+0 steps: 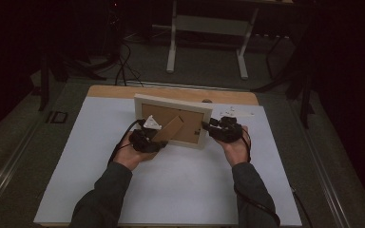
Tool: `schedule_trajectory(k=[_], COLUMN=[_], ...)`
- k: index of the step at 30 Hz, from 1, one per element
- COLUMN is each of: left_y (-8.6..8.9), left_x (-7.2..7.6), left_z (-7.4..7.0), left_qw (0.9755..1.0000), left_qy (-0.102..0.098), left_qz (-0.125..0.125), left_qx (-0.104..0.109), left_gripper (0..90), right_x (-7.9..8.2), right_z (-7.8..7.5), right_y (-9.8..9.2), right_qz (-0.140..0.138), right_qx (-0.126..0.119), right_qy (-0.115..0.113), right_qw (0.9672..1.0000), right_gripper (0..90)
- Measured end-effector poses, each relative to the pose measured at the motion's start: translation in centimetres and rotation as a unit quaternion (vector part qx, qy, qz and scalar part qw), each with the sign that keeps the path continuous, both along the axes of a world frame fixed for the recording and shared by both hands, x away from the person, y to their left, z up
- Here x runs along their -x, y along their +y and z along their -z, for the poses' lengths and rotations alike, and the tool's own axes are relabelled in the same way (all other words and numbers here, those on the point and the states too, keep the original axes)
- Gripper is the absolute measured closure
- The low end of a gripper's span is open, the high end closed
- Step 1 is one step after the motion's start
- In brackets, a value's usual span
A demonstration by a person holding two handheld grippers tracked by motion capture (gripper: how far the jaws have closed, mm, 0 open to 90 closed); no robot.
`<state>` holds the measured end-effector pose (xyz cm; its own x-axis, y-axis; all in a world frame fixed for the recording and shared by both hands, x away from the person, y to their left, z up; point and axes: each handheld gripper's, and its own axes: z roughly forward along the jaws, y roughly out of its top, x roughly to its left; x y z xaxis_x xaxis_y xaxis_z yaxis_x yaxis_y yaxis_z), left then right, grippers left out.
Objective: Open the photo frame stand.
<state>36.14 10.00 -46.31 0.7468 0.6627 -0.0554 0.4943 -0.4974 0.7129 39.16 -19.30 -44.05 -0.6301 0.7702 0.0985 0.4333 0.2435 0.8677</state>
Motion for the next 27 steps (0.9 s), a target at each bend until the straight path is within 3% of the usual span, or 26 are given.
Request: schedule_trajectory(k=[11,27], left_y=[-0.25,0.15], left_x=[-0.05,0.03], left_z=[0.07,0.41], left_qw=[0.9998,0.9983], left_qy=[-0.012,-0.026], left_qz=[-0.017,-0.052], left_qx=[0.006,0.011], left_gripper=[70.6,69.9], right_x=[0.21,0.50], right_z=[-0.16,-0.58], right_y=[0.41,0.95], right_qz=[0.000,-0.014], right_qx=[0.013,0.006], right_qy=[-0.016,-0.028], right_qw=[0.9998,0.9995], right_gripper=[62.2,62.7])
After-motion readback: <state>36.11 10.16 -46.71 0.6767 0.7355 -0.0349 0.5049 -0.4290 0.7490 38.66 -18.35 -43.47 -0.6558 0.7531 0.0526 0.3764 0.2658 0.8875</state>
